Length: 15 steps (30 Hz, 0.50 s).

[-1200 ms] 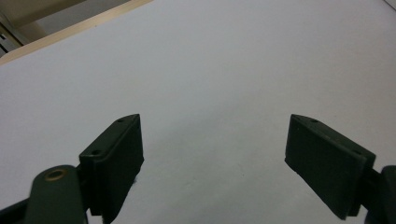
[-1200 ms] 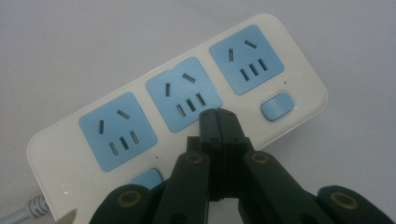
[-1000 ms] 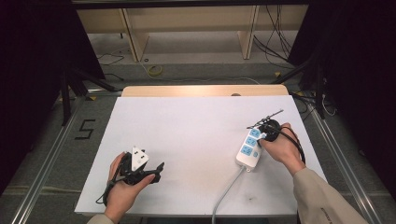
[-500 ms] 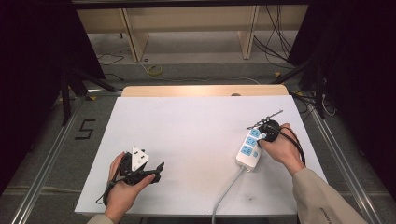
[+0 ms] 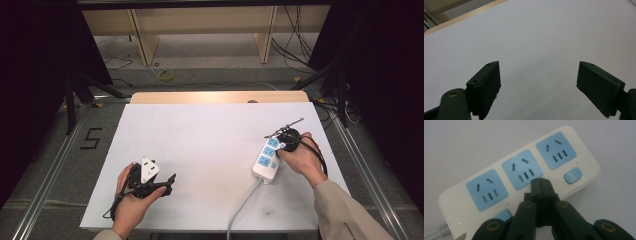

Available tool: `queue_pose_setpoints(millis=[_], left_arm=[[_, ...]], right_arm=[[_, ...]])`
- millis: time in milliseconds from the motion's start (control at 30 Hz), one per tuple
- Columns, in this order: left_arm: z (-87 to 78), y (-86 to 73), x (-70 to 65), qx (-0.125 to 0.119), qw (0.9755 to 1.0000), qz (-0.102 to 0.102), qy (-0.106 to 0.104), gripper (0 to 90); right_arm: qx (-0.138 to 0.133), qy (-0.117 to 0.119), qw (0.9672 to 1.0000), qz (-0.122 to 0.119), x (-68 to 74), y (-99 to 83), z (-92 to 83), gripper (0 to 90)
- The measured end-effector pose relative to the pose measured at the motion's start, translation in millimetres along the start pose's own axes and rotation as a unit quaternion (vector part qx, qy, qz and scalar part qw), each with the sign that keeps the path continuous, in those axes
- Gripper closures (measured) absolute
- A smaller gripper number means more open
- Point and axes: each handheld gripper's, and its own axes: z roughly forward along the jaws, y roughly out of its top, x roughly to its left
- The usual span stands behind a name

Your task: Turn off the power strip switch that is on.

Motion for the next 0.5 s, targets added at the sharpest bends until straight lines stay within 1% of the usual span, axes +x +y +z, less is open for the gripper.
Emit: queue_pose_setpoints(millis=[67,233,400,500], left_arm=[[0.0,-0.1,0.0,0.0,1.0,0.0,0.0,18.8],[0.1,-0.1,-0.5,0.0,1.0,0.001,0.0,18.8],[0.3,0.0,-0.8,0.0,1.0,0.002,0.0,18.8],[0.4,-0.2,-0.3,0.001,1.0,0.002,0.0,18.8]], right_arm=[[0.0,-0.001,1.0,-0.001,0.1,0.2,0.0,90.0],[-0.003,0.007,1.0,0.004,-1.8,-0.8,-0.2,90.0],[-0.001,0.0,1.0,0.0,0.1,-0.1,-0.3,90.0],[-0.002,0.001,1.0,0.002,-0.4,-0.2,-0.3,90.0]])
